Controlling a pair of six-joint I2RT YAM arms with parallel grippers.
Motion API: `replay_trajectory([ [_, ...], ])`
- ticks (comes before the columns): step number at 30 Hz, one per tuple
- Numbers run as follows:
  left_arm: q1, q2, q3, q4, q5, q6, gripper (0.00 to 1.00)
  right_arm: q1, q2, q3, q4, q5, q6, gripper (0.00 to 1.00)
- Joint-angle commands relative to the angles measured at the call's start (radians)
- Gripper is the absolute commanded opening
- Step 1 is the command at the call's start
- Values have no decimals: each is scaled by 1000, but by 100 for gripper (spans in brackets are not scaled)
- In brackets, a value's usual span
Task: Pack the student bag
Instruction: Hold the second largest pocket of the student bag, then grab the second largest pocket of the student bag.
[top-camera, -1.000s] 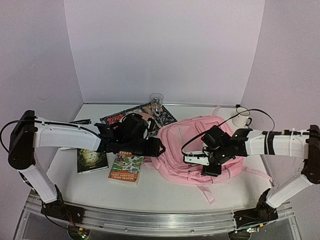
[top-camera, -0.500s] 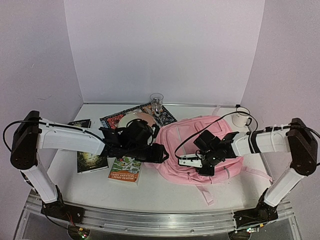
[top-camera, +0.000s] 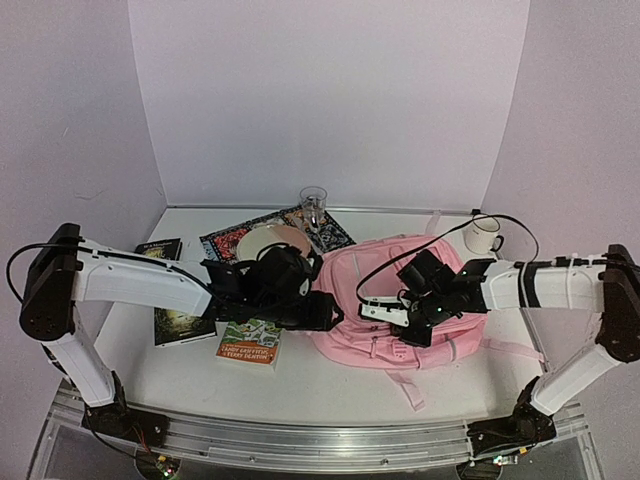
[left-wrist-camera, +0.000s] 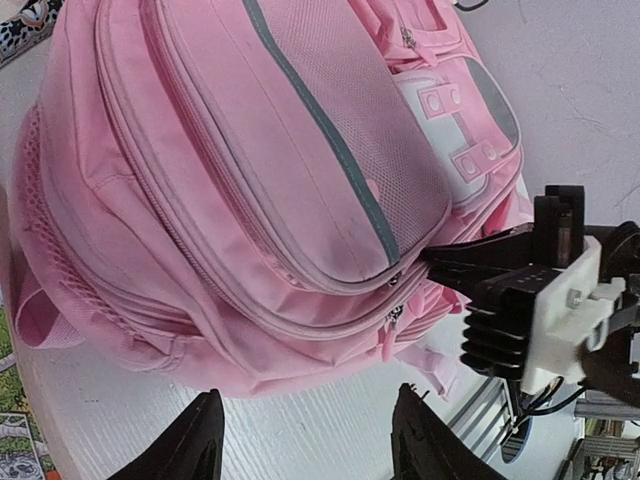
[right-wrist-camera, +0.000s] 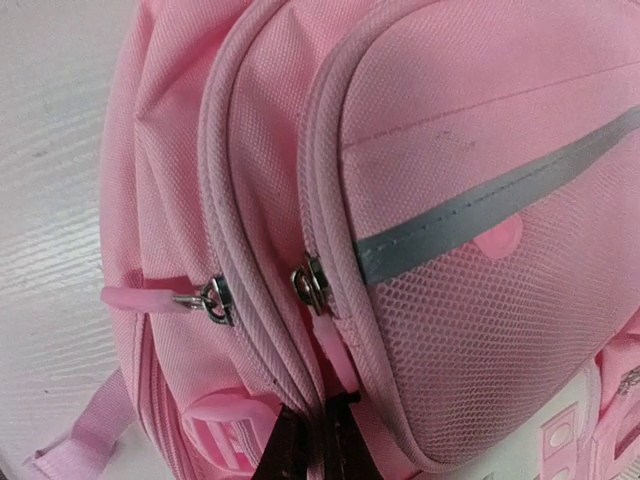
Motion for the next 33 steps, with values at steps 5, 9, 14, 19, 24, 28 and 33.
replay_trajectory([
  [5,-94,30,7,167,-116,-89,52,3,-119,63,-14,-129,106,0],
  [9,-152,71,45,205,-175,-38,46,0,-138,67,-13,-161,123,0],
  [14,-203,117,95,206,-237,-7,36,-2,-155,84,-14,-179,147,0],
  [19,-209,147,88,205,-237,-39,37,-4,-172,93,-13,-195,159,0],
  [24,-209,197,132,204,-255,-29,39,-6,-174,94,-14,-220,160,0],
  [28,-209,228,160,203,-284,-26,39,-5,-180,95,-14,-235,160,0],
  [33,-209,260,189,203,-310,-21,32,-5,-189,97,-14,-241,162,0],
])
